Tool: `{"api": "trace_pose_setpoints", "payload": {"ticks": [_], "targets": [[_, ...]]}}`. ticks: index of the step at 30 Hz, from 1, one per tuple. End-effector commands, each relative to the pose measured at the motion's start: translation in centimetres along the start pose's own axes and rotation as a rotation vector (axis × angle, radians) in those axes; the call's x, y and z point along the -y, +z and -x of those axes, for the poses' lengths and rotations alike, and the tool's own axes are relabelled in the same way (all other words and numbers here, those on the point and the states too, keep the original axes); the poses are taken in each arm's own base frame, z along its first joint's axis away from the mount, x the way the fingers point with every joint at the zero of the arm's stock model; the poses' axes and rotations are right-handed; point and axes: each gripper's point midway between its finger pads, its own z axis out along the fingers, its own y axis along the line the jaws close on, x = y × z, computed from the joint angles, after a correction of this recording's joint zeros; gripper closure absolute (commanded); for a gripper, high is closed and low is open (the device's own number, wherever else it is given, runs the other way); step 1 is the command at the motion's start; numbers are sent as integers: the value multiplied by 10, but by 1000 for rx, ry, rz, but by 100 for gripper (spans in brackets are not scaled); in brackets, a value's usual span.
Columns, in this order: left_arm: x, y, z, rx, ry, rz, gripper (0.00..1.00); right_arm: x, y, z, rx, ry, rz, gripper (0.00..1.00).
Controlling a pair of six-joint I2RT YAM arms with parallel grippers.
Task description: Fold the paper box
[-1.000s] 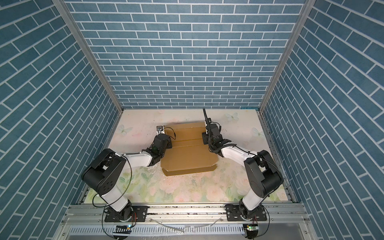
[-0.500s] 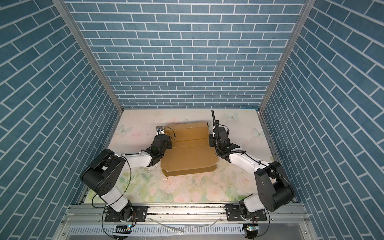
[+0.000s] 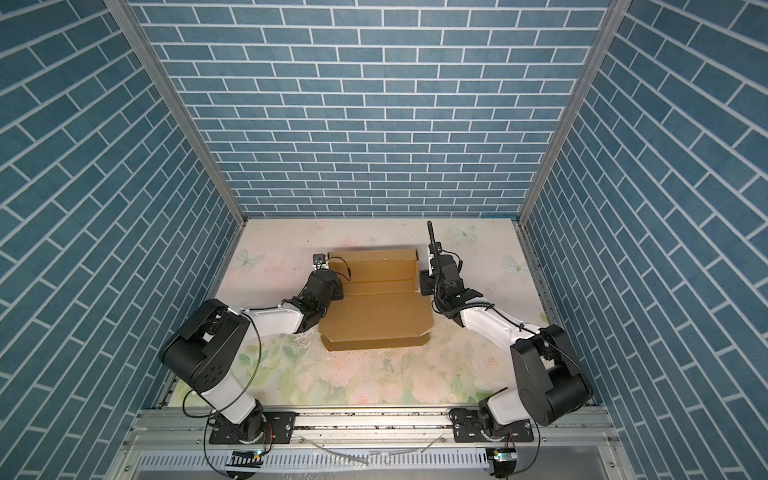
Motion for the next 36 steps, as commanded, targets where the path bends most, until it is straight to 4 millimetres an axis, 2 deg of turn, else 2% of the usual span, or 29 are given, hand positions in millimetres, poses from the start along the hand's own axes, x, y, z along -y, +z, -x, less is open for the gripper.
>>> {"api": "trace_pose_setpoints", "payload": {"ticks": [1, 7, 13, 17, 25, 36], "targets": [[-6, -3, -4, -12, -3, 8, 74, 0, 0, -9, -9, 22, 11, 51], [-10, 2, -17, -28, -2, 20, 75, 1, -1, -5, 3, 21, 6, 51], [-9, 11, -28, -39, -17, 17, 81, 1, -2, -4, 6, 16, 4, 52], [-9, 18, -37, -56, -14, 11, 89, 2, -2, -5, 5, 14, -2, 52], [-7, 26, -36, -60, -21, 4, 99, 4, -5, -3, 9, 2, -10, 52], [-5, 20, -25, -70, -13, -26, 100, 2, -7, 5, 18, 0, 1, 52]]}}
